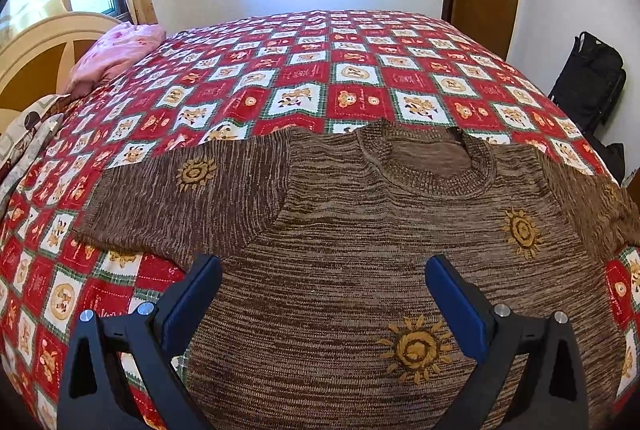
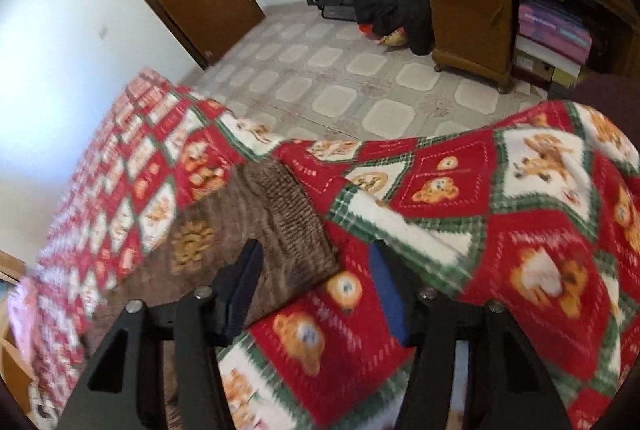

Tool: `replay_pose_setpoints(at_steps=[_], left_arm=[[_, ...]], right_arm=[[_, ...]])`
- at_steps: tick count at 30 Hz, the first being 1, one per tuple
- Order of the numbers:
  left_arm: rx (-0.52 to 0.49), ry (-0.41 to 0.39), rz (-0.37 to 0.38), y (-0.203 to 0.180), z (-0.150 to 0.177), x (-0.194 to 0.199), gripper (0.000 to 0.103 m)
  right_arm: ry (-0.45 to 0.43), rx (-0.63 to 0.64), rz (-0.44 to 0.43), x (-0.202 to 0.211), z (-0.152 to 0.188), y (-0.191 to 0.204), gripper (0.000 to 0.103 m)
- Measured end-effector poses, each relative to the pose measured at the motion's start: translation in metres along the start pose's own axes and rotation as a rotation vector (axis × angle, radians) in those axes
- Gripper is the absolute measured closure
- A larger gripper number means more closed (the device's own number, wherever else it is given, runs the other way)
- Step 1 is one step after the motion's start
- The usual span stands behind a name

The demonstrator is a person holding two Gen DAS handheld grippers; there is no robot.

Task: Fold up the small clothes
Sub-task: 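Grasp the cuff of a brown sweater sleeve with the right tool, then carry the sleeve across the sweater body with the right tool and release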

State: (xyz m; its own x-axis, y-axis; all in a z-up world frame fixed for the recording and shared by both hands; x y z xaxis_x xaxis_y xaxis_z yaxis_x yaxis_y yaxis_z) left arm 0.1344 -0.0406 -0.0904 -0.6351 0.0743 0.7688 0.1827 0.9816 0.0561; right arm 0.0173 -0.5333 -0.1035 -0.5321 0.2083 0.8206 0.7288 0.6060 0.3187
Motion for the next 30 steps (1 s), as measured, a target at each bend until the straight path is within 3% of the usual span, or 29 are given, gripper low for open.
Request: replay_pose_setpoints(at_steps=[3,6,12,13,15,18,23,26,30], left_arm=[[-0.002,0.005,-0.007,0.001,0.000,-0.001,0.001],[0.005,0.005,-0.011,0.004,-0.001,-0.002,0.001],[0.011,0.018,-0.004,0.005,0.001,-0.006,0.001],[0.011,0.017,-0.005,0.005,0.002,-0.006,0.001],[0.011,0.016,-0.003,0.006,0.002,-0.006,0.001],[0.017,0.016,-0.002,0.008,0.001,-0.005,0.001],[0.028,0.003,0.012,0.012,0.000,0.000,0.001],[0.034,-0.006,0.014,0.016,-0.001,0.004,0.001],[0.039,-0.016,0.014,0.022,-0.001,0.007,0.001]], right_arm=[[-0.007,0.061,0.058,-0.014,-0.007,0.006,0.044],[0.011,0.085,0.061,-0.024,-0.010,0.010,0.044],[0.042,0.225,0.153,-0.040,-0.009,0.016,0.070],[0.045,0.243,0.156,-0.040,-0.009,0.017,0.078],[0.055,0.259,0.109,-0.038,-0.009,0.019,0.090],[0.045,0.259,0.094,-0.028,-0.011,0.021,0.091],[-0.043,0.293,0.065,0.005,-0.016,0.044,0.092],[-0.082,0.346,0.020,0.025,-0.013,0.082,0.092],[-0.086,0.454,-0.090,0.047,0.016,0.150,0.092]])
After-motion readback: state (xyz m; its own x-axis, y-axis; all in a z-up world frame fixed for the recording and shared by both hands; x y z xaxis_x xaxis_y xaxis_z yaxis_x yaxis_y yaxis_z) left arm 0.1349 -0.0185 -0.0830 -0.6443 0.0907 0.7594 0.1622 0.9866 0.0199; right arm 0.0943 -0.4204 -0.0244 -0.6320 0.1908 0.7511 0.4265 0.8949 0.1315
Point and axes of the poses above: each gripper's, at about its wrist camera, not at the fingertips, and x roughly against the way its jaws point, y to its left, z to its underside, the point moved 7 cm from there along -x, roughly the way its jaws point, and after that the axes turned 1 degree about y, right-handed, at the moved point
